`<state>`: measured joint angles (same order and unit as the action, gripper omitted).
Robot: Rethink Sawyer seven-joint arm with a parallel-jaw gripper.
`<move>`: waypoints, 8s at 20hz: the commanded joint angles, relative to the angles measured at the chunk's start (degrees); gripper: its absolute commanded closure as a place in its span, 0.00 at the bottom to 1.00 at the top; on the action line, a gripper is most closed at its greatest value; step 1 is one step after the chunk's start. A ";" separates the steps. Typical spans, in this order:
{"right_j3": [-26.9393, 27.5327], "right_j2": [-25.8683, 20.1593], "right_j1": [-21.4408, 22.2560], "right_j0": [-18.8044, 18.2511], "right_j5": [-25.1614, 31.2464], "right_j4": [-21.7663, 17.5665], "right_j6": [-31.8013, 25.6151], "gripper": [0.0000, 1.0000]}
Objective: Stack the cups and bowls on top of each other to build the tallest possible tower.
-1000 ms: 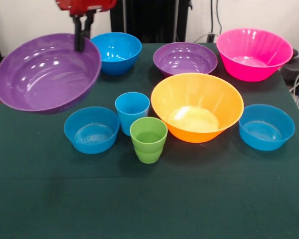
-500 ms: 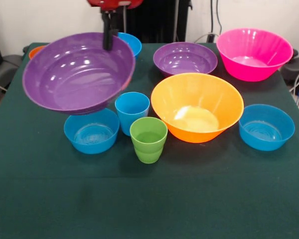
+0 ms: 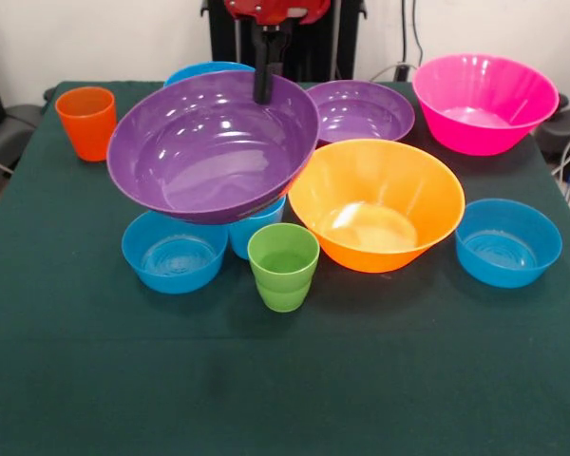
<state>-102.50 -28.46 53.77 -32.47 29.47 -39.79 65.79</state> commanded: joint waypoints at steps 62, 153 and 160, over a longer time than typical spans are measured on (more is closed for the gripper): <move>4.33 20.61 -8.17 20.77 -9.25 -0.35 24.70 1.00; 14.74 35.22 -18.44 38.14 -6.16 9.42 35.64 1.00; 14.93 36.23 -18.41 39.28 -5.70 10.35 35.81 1.00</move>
<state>-90.07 10.05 36.86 5.33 22.44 -31.24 92.42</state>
